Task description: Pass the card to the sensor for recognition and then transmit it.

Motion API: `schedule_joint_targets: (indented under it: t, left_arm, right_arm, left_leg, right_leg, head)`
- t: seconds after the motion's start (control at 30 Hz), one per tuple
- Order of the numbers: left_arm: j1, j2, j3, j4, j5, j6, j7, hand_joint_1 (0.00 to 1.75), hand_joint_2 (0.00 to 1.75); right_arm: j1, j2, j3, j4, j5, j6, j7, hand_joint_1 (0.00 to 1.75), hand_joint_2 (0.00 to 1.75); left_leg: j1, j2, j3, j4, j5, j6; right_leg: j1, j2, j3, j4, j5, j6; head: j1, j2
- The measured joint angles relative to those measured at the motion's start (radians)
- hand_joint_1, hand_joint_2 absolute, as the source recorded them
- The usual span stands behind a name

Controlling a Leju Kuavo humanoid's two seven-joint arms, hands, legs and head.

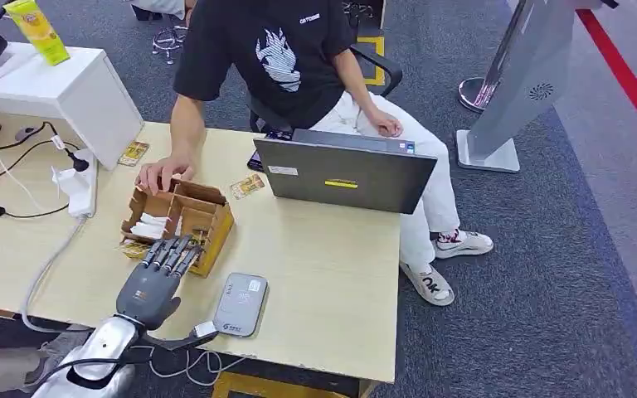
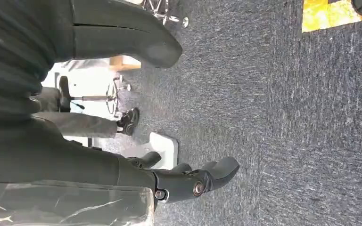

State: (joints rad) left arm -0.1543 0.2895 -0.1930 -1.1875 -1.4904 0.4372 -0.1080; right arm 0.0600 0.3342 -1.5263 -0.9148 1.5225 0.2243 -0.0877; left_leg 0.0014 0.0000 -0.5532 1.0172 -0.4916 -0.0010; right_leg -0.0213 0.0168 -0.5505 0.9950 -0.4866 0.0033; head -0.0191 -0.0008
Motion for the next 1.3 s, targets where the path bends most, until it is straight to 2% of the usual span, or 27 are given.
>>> schedule_joint_targets:
  t: [0.3, 0.47, 0.97, 1.0, 1.03, 1.07, 1.3]
  left_arm:
    - [0.0, -0.001, 0.003, 0.0, -0.005, 0.002, 0.006, 0.0, 1.75]
    - [-0.002, -0.011, 0.01, 0.0, -0.022, 0.045, 0.024, 0.0, 1.75]
    - [-0.005, -0.029, 0.025, -0.003, -0.023, 0.047, 0.026, 0.0, 1.75]
    - [-0.005, -0.031, 0.025, -0.004, -0.025, 0.047, 0.027, 0.45, 1.75]
    - [-0.005, -0.032, 0.026, -0.005, -0.025, 0.047, 0.027, 1.69, 1.75]
    - [-0.005, -0.033, 0.026, -0.005, -0.025, 0.047, 0.027, 1.75, 1.75]
    - [-0.004, -0.034, 0.027, -0.011, -0.025, 0.045, 0.027, 1.75, 1.75]
  right_arm:
    - [0.0, 0.0, 0.0, 0.0, 0.0, 0.0, 0.0, 0.0, 1.75]
    - [0.0, 0.0, 0.0, 0.0, 0.0, 0.0, 0.0, 0.0, 1.75]
    - [0.0, 0.0, 0.0, 0.0, 0.0, 0.0, 0.0, 0.0, 1.75]
    - [0.0, 0.0, 0.0, 0.0, 0.0, 0.0, 0.0, 0.0, 1.75]
    - [0.0, 0.0, 0.0, 0.0, 0.0, 0.0, 0.0, 0.0, 1.75]
    - [0.0, 0.0, 0.0, 0.0, 0.0, 0.0, 0.0, 0.0, 1.75]
    - [0.0, 0.0, 0.0, 0.0, 0.0, 0.0, 0.0, 0.0, 1.75]
  left_leg:
    - [0.0, 0.0, 0.0, 0.0, 0.0, 0.0]
    - [0.0, 0.0, 0.0, 0.0, 0.0, 0.0]
    - [0.0, 0.0, 0.0, 0.0, 0.0, 0.0]
    - [0.0, 0.0, 0.0, 0.0, 0.0, 0.0]
    - [0.0, 0.0, 0.0, 0.0, 0.0, 0.0]
    - [0.0, 0.0, 0.0, 0.0, 0.0, 0.0]
    - [0.0, 0.0, 0.0, 0.0, 0.0, 0.0]
  right_leg:
    - [0.0, 0.0, 0.0, 0.0, 0.0, 0.0]
    - [0.0, 0.0, 0.0, 0.0, 0.0, 0.0]
    - [0.0, 0.0, 0.0, 0.0, 0.0, 0.0]
    - [0.0, 0.0, 0.0, 0.0, 0.0, 0.0]
    - [0.0, 0.0, 0.0, 0.0, 0.0, 0.0]
    - [0.0, 0.0, 0.0, 0.0, 0.0, 0.0]
    - [0.0, 0.0, 0.0, 0.0, 0.0, 0.0]
  head:
    - [0.0, 0.0]
    - [0.0, 0.0]
    - [0.0, 0.0]
    - [0.0, 0.0]
    - [0.0, 0.0]
    - [0.0, 0.0]
    - [0.0, 0.0]
